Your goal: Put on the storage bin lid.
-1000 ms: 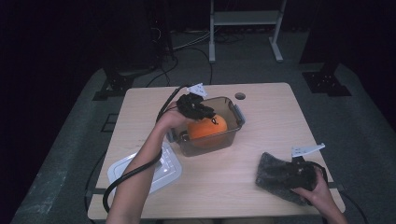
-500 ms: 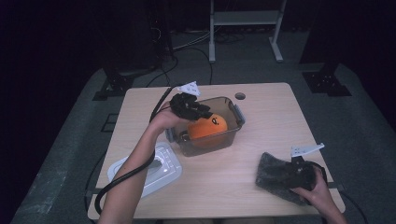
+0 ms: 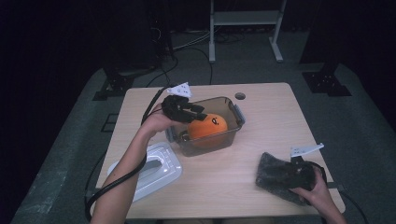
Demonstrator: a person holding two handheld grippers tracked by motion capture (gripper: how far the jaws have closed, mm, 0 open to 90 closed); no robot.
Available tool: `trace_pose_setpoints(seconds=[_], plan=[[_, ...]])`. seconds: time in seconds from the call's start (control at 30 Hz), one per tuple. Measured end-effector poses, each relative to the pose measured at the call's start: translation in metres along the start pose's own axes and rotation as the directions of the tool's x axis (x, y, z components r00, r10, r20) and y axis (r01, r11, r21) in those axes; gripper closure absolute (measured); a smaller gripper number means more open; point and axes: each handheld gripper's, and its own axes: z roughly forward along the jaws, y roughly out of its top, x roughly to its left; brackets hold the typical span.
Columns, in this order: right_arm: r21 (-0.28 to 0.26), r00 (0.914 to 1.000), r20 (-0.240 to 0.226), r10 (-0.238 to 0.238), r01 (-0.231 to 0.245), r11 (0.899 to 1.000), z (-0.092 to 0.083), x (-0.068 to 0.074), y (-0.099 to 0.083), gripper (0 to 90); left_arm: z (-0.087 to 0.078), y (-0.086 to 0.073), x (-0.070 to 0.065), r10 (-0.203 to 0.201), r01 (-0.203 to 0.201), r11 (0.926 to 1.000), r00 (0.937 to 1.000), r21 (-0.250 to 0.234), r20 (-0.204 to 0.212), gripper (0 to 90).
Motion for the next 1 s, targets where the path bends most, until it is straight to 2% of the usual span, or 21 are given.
trace_pose_setpoints(seconds=[0.53,1.0], plan=[[0.001,1.0,0.001,0.001,-0.001,1.0,0.001,0.0,0.0,26.7,-0.022,-0.01,-0.006,-0.006,0.005,0.9996,0.9998,-0.028,-0.017,56.8],[0.003,1.0,0.004,0.001,-0.001,1.0,0.001,0.0,0.0,26.7,-0.04,-0.024,-0.01,-0.023,0.021,0.9983,0.9993,-0.054,-0.03,47.6]])
